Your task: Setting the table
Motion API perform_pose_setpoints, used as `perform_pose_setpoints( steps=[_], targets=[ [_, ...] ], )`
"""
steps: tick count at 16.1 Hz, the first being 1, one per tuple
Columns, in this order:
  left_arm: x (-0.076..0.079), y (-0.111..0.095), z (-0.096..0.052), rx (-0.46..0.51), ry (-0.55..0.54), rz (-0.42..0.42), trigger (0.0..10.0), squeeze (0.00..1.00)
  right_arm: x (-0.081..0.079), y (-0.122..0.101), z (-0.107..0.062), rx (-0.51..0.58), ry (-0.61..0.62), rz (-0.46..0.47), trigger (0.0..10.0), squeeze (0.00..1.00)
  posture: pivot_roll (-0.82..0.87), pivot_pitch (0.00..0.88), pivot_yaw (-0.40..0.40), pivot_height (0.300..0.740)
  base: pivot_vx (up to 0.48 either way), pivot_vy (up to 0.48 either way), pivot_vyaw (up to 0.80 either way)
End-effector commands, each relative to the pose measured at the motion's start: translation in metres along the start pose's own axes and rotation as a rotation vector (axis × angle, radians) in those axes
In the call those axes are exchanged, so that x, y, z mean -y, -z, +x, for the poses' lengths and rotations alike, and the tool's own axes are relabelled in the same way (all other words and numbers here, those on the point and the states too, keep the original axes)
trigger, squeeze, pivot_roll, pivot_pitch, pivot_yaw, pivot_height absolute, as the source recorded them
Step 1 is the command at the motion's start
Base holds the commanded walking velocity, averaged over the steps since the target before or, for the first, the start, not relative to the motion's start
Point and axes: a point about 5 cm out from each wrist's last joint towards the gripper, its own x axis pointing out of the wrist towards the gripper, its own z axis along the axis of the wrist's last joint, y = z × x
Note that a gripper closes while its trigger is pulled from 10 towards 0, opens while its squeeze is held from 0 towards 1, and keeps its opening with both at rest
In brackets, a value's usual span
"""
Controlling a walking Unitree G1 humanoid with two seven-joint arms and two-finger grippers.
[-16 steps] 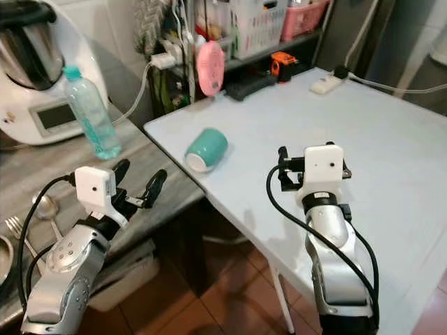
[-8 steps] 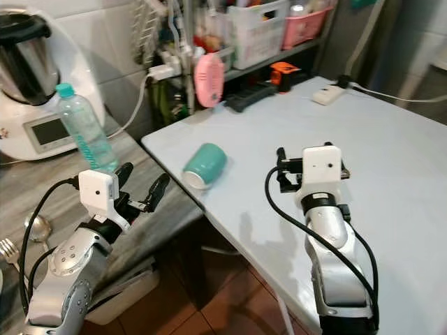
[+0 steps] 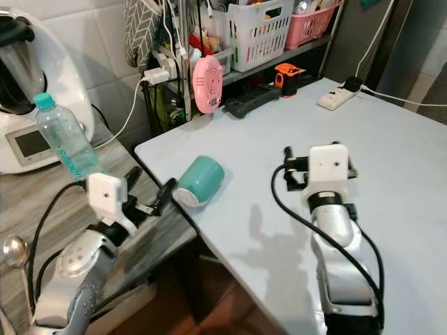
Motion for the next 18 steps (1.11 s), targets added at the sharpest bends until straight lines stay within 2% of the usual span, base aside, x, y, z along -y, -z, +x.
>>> perform_pose_setpoints(
  steps=[1, 4, 12, 14, 16, 18],
  targets=[
    [-0.008, 0.001, -0.005, -0.013, -0.03, 0.021, 10.0, 0.0, -0.007, -0.004, 0.001, 0.012, -0.022, 0.009, 10.0, 0.0, -0.05, 0.0, 0.048, 0.74, 0.0, 0.0, 0.0],
    [-0.008, 0.001, -0.006, -0.016, -0.025, 0.022, 10.0, 0.0, -0.008, -0.004, 0.001, 0.011, -0.02, 0.012, 10.0, 0.0, -0.05, 0.0, 0.054, 0.74, 0.0, 0.0, 0.0],
    [-0.006, 0.004, -0.007, -0.041, 0.004, 0.039, 10.0, 0.0, 0.004, 0.001, 0.0, -0.013, 0.045, 0.022, 10.0, 0.0, -0.05, 0.0, 0.068, 0.74, 0.0, 0.0, 0.0],
    [-0.006, 0.006, -0.012, -0.056, 0.016, 0.06, 10.0, 0.0, 0.012, -0.002, 0.007, -0.019, 0.051, 0.063, 10.0, 0.0, -0.05, 0.018, 0.076, 0.74, 0.0, 0.0, 0.0],
    [-0.003, 0.009, -0.02, -0.083, 0.047, 0.082, 10.0, 0.0, 0.025, -0.012, 0.022, 0.001, 0.049, 0.127, 10.0, 0.0, -0.05, 0.043, 0.082, 0.74, 0.0, 0.0, 0.0],
    [-0.004, 0.01, -0.023, -0.097, 0.055, 0.092, 10.0, 0.0, 0.03, -0.016, 0.031, 0.001, 0.041, 0.142, 10.0, 0.0, -0.05, 0.059, 0.089, 0.74, 0.0, 0.0, 0.0]
  ],
)
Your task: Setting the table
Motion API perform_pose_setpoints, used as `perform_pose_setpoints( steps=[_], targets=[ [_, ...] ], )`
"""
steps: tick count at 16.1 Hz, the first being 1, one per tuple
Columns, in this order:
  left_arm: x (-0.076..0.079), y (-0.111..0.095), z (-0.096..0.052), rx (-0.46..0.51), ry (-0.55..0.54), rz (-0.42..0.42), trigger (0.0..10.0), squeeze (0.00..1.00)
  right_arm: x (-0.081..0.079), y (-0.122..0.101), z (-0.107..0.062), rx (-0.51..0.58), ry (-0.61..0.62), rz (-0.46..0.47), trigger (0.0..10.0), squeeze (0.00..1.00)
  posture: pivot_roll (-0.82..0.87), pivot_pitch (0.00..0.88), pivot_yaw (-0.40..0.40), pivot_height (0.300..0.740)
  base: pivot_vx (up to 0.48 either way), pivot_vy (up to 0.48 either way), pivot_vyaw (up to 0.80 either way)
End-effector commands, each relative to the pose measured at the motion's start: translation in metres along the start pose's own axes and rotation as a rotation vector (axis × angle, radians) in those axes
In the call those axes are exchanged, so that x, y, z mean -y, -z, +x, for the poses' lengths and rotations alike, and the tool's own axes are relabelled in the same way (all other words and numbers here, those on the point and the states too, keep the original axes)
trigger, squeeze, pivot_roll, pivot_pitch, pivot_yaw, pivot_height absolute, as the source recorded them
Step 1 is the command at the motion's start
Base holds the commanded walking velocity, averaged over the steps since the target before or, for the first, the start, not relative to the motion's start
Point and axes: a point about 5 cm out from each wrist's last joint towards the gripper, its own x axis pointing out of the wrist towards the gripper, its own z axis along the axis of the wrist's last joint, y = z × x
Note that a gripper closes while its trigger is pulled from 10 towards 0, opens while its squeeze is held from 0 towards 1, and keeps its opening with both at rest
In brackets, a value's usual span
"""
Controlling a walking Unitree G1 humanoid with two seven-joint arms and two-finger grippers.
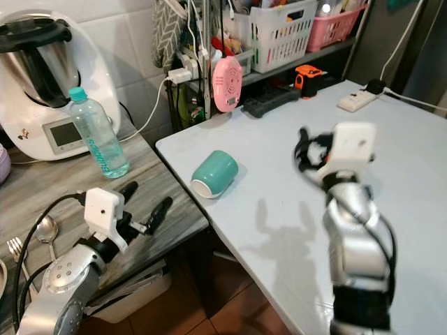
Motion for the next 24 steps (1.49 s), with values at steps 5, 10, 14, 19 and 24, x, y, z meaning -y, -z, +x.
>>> perform_pose_setpoints(
  steps=[5, 10, 14, 19, 24],
  targets=[
    [0.002, -0.004, -0.005, -0.025, 0.088, 0.054, 10.0, 0.0, -0.001, 0.006, 0.025, -0.085, -0.077, -0.032, 10.0, 0.0, -0.04, 0.087, 0.097, 0.74, 0.0, 0.0, 0.0],
    [0.004, -0.006, -0.011, -0.032, 0.088, 0.063, 10.0, 0.0, -0.033, 0.008, 0.049, -0.132, -0.258, 0.089, 10.0, 0.0, -0.01, 0.105, 0.095, 0.74, 0.0, 0.0, 0.0],
    [0.004, -0.007, -0.015, -0.037, 0.069, 0.062, 10.0, 0.0, -0.063, 0.009, 0.047, -0.138, -0.443, 0.112, 10.0, 0.0, 0.02, 0.11, 0.08, 0.74, 0.0, 0.0, 0.0],
    [0.005, -0.005, -0.019, -0.046, 0.051, 0.052, 10.0, 0.0, -0.094, 0.01, 0.036, -0.134, -0.649, 0.119, 10.0, 0.0, 0.03, 0.112, 0.07, 0.74, 0.0, 0.0, 0.0],
    [0.005, -0.005, -0.019, -0.055, 0.044, 0.053, 10.0, 0.0, -0.083, 0.009, 0.039, -0.143, -0.629, 0.071, 10.0, 0.0, 0.03, 0.109, 0.069, 0.74, 0.0, 0.0, 0.0]
  ],
)
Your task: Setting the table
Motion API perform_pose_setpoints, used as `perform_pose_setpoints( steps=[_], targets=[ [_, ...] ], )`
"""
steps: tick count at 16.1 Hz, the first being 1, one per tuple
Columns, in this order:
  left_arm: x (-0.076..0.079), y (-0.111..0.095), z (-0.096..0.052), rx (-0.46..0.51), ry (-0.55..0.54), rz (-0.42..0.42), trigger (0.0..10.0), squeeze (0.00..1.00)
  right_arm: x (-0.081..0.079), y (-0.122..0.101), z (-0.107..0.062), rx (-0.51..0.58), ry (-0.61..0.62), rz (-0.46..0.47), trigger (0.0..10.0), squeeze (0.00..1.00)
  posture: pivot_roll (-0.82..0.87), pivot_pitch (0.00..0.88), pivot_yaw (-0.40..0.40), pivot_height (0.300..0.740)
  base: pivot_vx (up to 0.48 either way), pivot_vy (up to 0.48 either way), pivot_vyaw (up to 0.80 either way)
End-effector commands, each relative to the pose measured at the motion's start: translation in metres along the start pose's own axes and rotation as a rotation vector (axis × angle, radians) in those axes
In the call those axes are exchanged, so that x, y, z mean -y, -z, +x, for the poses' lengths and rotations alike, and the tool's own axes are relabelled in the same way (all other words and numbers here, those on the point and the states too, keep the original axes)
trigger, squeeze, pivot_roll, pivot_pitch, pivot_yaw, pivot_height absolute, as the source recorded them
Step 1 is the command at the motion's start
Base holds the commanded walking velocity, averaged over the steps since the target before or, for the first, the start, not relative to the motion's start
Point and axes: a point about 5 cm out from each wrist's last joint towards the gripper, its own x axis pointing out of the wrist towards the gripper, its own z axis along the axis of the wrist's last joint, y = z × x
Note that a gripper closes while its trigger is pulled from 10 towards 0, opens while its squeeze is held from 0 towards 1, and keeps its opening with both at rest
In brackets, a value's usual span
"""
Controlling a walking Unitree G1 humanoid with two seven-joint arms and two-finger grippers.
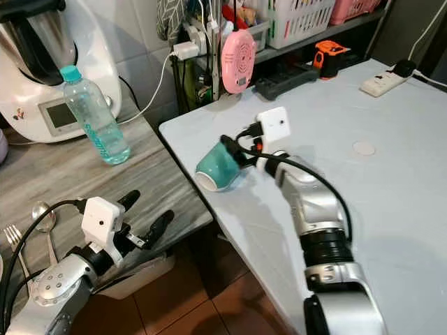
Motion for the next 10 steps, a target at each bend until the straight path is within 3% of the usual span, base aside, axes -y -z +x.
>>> perform_pose_setpoints(
  steps=[1, 10],
  targets=[
    [-0.002, -0.0015, -0.0035, -0.004, -0.016, 0.014, 10.0, 0.0, 0.0008, -0.0037, -0.0031, 0.011, -0.011, -0.005, 10.0, 0.0, 0.03, 0.109, 0.07, 0.74, 0.0, 0.0, 0.0],
    [-0.002, -0.0015, -0.0035, -0.004, -0.016, 0.014, 10.0, 0.0, 0.0008, -0.0037, -0.0031, 0.011, -0.011, -0.005, 10.0, 0.0, 0.03, 0.109, 0.07, 0.74, 0.0, 0.0, 0.0]
  ],
)
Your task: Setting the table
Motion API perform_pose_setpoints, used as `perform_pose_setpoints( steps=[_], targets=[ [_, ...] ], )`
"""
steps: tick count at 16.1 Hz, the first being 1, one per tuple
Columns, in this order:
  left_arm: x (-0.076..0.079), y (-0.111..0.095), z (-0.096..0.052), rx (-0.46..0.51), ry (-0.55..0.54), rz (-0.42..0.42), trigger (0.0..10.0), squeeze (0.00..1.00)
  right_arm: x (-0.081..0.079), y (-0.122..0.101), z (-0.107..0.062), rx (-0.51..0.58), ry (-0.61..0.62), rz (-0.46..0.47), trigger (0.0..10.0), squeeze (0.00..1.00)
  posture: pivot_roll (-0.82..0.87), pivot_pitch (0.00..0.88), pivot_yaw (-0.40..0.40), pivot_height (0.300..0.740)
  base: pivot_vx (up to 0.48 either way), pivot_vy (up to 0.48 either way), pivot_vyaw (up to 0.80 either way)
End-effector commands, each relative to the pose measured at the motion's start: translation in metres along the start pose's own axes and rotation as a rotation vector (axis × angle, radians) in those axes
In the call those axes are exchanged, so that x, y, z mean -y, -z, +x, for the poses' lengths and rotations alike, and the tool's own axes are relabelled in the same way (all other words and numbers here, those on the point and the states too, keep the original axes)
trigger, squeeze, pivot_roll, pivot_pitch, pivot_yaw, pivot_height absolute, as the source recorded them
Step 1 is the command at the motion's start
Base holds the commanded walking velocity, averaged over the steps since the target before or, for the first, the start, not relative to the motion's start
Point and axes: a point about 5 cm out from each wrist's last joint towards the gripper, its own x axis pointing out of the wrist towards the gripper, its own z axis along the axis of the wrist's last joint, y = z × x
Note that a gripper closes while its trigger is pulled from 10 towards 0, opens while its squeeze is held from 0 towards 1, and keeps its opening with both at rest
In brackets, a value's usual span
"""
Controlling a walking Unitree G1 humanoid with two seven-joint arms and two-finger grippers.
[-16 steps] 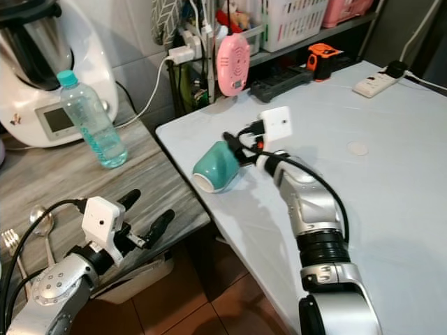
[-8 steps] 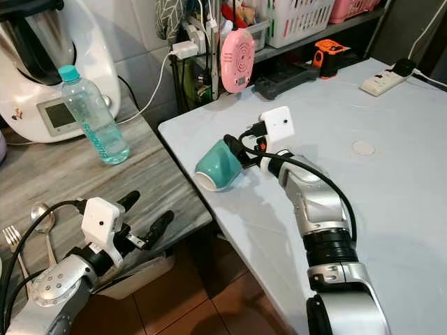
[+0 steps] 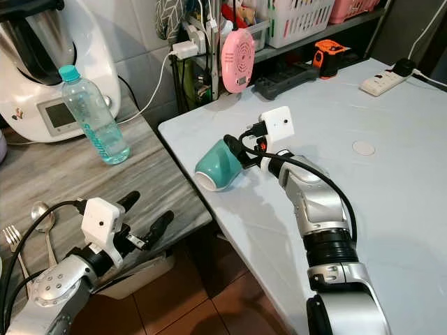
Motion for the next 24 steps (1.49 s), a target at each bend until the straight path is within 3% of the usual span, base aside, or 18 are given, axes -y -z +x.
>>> perform_pose_setpoints(
  steps=[1, 8, 10, 16, 24],
  targets=[
    [-0.002, -0.002, -0.003, -0.002, -0.015, 0.015, 10.0, 0.0, -0.001, -0.003, -0.002, 0.014, -0.011, -0.002, 10.0, 0.0, 0.03, 0.109, 0.07, 0.74, 0.0, 0.0, 0.0],
    [-0.002, -0.002, -0.003, -0.002, -0.015, 0.014, 10.0, 0.0, 0.0, -0.003, -0.003, 0.011, -0.009, -0.002, 10.0, 0.0, 0.03, 0.109, 0.07, 0.74, 0.0, 0.0, 0.0],
    [-0.002, -0.001, -0.003, 0.0, -0.014, 0.02, 10.0, 0.0, 0.01, -0.004, -0.01, 0.024, -0.027, -0.078, 10.0, 0.0, 0.03, 0.113, 0.069, 0.74, 0.0, 0.0, 0.0],
    [-0.002, -0.001, -0.003, -0.006, -0.013, 0.025, 10.0, 0.0, 0.017, 0.004, -0.018, 0.014, -0.018, -0.114, 10.0, 0.0, 0.03, 0.122, 0.074, 0.74, 0.0, 0.0, 0.0],
    [-0.004, -0.001, -0.01, -0.026, -0.023, 0.035, 10.0, 0.0, 0.011, 0.011, -0.004, 0.01, -0.096, -0.106, 10.0, 0.0, 0.05, 0.14, 0.078, 0.74, 0.0, 0.0, 0.0]
  ],
)
